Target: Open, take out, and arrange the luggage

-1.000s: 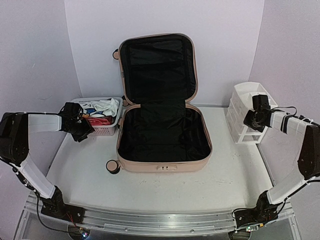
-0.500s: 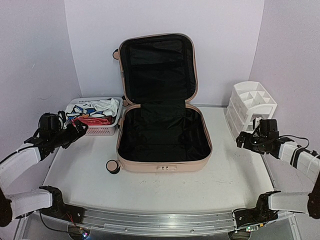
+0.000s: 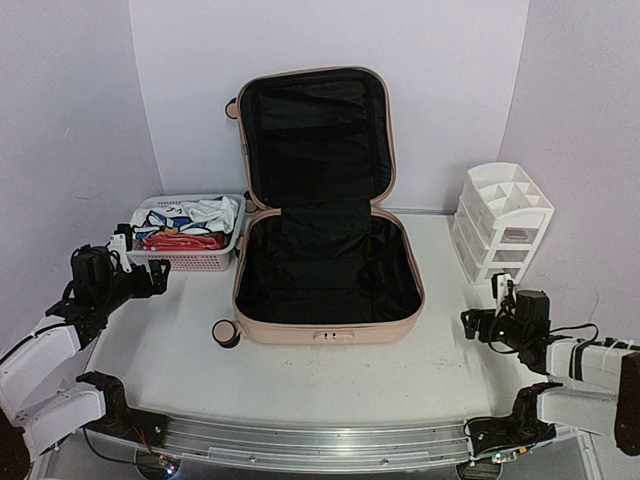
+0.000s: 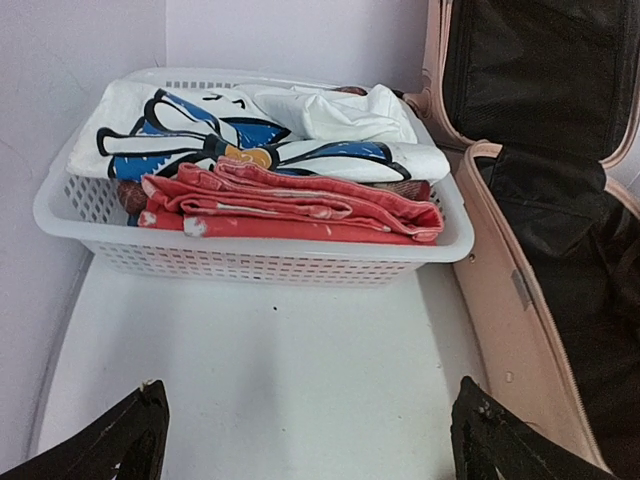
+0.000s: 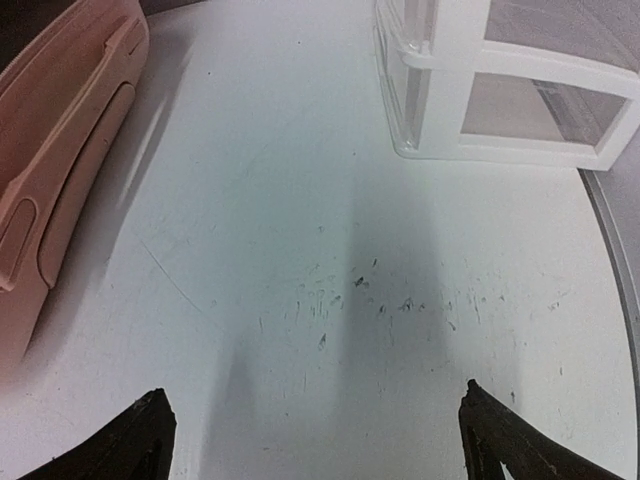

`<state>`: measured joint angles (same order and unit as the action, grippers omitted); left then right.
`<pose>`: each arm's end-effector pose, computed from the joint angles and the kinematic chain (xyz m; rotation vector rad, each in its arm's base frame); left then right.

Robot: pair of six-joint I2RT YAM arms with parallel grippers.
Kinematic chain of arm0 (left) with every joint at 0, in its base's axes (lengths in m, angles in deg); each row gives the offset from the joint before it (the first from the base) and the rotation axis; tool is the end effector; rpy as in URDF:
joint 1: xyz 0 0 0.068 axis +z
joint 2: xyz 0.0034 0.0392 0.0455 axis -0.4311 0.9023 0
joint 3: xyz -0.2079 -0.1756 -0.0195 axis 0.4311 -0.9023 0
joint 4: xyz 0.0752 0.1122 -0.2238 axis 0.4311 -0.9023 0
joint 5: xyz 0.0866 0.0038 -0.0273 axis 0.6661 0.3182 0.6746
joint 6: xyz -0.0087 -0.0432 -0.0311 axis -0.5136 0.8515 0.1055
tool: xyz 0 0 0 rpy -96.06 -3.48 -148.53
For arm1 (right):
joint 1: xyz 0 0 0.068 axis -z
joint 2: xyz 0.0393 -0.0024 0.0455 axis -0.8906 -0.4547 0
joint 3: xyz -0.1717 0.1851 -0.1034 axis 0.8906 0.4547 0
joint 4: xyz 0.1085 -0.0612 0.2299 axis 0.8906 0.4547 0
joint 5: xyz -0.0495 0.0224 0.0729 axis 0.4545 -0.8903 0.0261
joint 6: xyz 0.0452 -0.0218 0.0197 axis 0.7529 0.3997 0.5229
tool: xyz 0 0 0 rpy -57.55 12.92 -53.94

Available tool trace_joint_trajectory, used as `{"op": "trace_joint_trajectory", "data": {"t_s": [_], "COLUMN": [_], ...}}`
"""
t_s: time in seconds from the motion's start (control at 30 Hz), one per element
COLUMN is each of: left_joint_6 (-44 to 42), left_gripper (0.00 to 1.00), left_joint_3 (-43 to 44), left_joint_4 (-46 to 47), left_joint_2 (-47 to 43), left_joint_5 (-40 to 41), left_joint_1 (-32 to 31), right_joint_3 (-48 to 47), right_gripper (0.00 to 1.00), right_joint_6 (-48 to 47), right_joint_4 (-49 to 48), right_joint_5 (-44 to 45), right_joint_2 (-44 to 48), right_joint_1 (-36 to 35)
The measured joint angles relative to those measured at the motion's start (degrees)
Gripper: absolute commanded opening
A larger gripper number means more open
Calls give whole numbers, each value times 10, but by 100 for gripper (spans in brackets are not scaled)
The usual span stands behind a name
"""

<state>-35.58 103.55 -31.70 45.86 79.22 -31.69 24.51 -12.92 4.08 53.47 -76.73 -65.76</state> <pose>0.1745 -0.0204 0.2271 -0.0466 1.9540 -0.2373 0.1748 0.0117 0.1535 -0.0423 1.8136 0.1637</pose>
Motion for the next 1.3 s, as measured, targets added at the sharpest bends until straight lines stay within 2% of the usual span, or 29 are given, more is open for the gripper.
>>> {"op": "trace_joint_trajectory", "data": {"t_s": [0.3, 0.6, 0.87, 1.03, 1.3], "left_joint_6": [-104, -145, -153, -155, -151], "left_gripper": [100, 100, 100, 100, 100], "left_joint_3": [-84, -81, -45, -26, 1], "left_joint_4": [189, 376, 447, 470, 465], "left_joint_2": [104, 290, 395, 457, 467], "left_joint_5": [48, 54, 47, 36, 54], "left_joint_1": [0, 2, 9, 14, 15], "right_joint_3": [-20, -66, -94, -121, -124], "right_gripper": [98, 98, 98, 98, 98], "right_joint_6": [-43, -52, -59, -56, -56], "right_joint_4": [-149, -247, -301, -298, -289], "right_joint_5": [16, 9, 15, 23, 26], "right_joint_2": [-184, -306, -405, -411, -411], "right_joint_1": [12, 41, 42, 42, 42]}}
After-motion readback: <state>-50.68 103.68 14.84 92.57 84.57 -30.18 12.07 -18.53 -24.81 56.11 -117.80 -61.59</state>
